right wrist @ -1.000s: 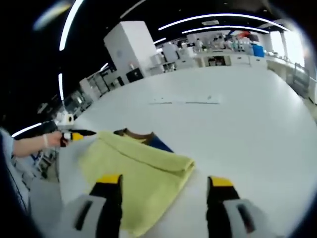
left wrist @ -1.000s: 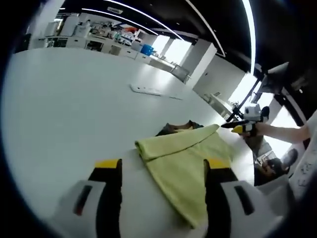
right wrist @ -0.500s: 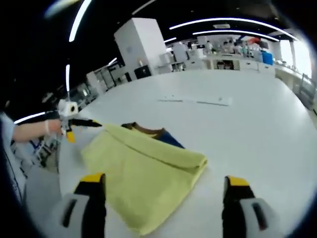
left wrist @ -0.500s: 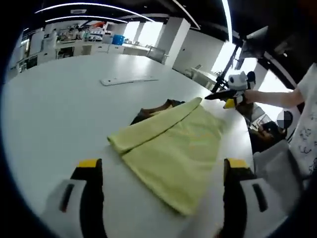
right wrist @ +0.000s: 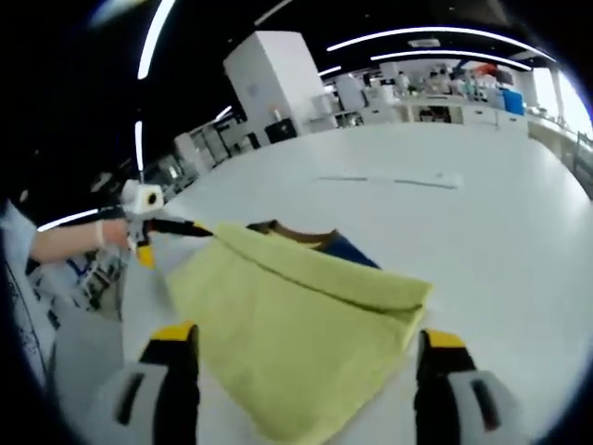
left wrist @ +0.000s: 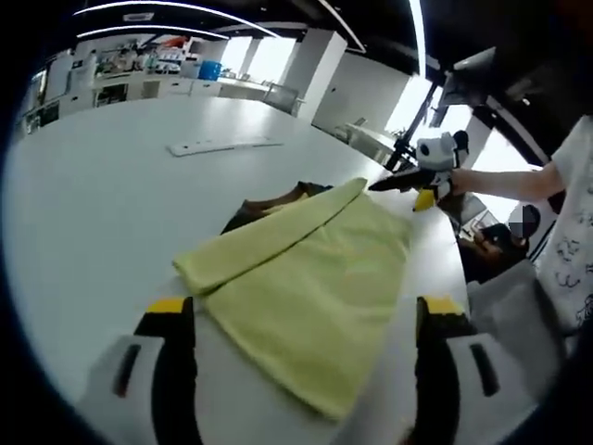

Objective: Fold the garment on the visible template until the final outline fits inside the template.

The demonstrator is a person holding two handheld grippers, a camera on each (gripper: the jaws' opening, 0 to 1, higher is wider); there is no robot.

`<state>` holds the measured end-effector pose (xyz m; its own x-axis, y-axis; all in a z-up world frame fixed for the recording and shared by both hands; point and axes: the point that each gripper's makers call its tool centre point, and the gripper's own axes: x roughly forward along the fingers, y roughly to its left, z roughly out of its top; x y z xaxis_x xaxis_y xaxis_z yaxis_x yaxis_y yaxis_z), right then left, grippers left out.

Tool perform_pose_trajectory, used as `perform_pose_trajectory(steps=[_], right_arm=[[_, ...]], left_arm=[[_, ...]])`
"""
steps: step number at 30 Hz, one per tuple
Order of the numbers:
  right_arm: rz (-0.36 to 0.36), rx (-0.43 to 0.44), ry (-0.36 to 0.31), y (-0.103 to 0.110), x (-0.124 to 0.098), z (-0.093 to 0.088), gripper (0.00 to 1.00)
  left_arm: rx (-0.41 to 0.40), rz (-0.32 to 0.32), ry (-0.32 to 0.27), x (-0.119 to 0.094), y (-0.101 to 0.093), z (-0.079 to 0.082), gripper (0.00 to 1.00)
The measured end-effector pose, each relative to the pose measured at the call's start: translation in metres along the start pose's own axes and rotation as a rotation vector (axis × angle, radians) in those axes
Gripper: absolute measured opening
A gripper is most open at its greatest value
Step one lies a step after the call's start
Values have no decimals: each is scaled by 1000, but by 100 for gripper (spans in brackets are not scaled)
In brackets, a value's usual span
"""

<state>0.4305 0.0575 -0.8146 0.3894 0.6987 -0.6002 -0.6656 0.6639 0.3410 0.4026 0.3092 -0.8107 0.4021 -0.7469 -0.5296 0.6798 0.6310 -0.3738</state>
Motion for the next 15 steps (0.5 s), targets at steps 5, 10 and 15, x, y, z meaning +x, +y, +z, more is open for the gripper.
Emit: perform_pose_trajectory(steps=[5, 10, 15], right_arm=[[17, -1, 3, 6, 7, -2, 99], [24, 15, -9, 6, 13, 1, 98], [22, 48, -39, -5, 22, 9, 97]], left_arm=[[-8, -4, -11, 4, 2, 3, 95], [-22, -15, -35, 8, 2, 8, 94], [-40, -29, -68, 19, -8, 18, 94]])
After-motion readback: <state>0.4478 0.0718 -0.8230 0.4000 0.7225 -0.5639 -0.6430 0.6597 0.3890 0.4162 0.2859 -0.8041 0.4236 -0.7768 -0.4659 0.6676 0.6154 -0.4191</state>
